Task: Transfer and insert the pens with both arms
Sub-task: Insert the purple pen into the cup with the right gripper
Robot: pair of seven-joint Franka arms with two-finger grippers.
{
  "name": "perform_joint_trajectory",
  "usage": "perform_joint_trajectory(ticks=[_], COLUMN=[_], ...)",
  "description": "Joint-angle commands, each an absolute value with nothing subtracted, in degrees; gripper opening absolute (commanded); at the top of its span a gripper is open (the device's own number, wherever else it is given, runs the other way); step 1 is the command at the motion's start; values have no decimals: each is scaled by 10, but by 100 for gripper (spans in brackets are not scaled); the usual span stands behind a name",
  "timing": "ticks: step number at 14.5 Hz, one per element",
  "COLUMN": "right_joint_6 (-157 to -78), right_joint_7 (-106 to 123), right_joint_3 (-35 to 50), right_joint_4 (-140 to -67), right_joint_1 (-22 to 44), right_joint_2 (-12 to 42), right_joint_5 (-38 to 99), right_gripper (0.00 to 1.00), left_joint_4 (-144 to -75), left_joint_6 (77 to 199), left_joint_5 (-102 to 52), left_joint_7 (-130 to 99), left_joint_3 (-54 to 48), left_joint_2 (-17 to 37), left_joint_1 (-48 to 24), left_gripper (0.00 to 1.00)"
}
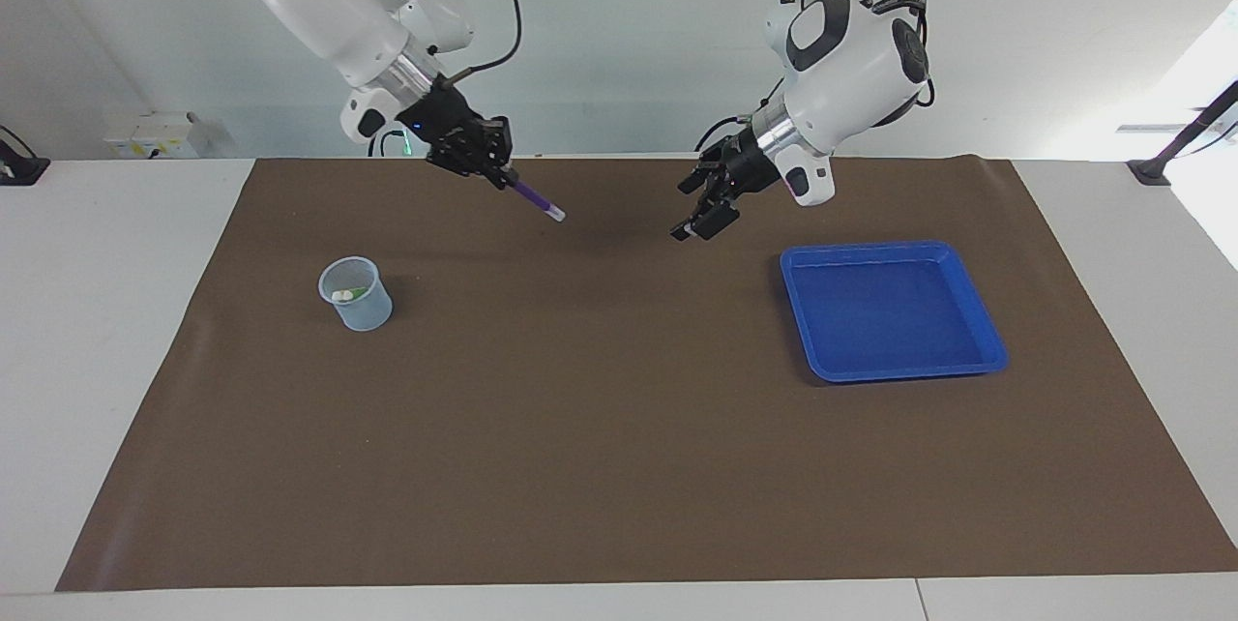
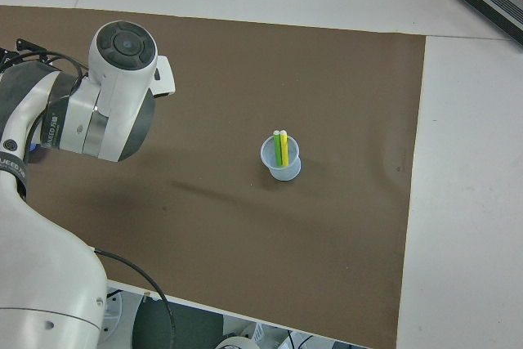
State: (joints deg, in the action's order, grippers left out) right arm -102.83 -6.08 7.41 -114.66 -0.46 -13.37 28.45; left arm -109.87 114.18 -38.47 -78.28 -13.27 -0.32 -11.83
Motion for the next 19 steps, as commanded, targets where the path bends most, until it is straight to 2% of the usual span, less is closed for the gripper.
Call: perform_joint_trajectory(ticks=[1,3,5,8,12,17,18,19], right_joint_6=[-957,-949,-984,-1029,-1067,-1107,-1121,-1118], right_joint_7=[63,157,221,259,282,253,252,252], right_joint_3=[81,81,81,80,80,81,81,81], right_joint_4=[-1073,-1059,-1084,-1126,-1128,-1179,-1191,-1190], right_joint_1=[-62,-76,-85,-117,-132,-131,-129,-127], right_joint_2=[-92,-84,-84,-82,-40,-44,-44,-44], right_joint_5=[186,86,15,10,8,11,12,12], right_gripper=[0,0,0,0,0,0,29,87], left_joint_4=[-1114,-1111,-1105,-1093,-1084,-1012,-997,-979], left_joint_6=[1087,1057,1039,1046,1031,919,893,869], left_joint_5=[-335,-297,-242,-150,-77,-33,-23,-19], left_joint_7=[-678,-593,-534,-485,-409,-231,-202,-178], left_joint_3=[-131,-131,-131,-131,-127,-121,-105,-96], left_joint_2=[-22,-24,-23,-16,-18,-17,-18,-20], left_joint_1=[-78,-45,-12,4,10,42,33,26], left_gripper=[100,100,100,100,100,100,100,100])
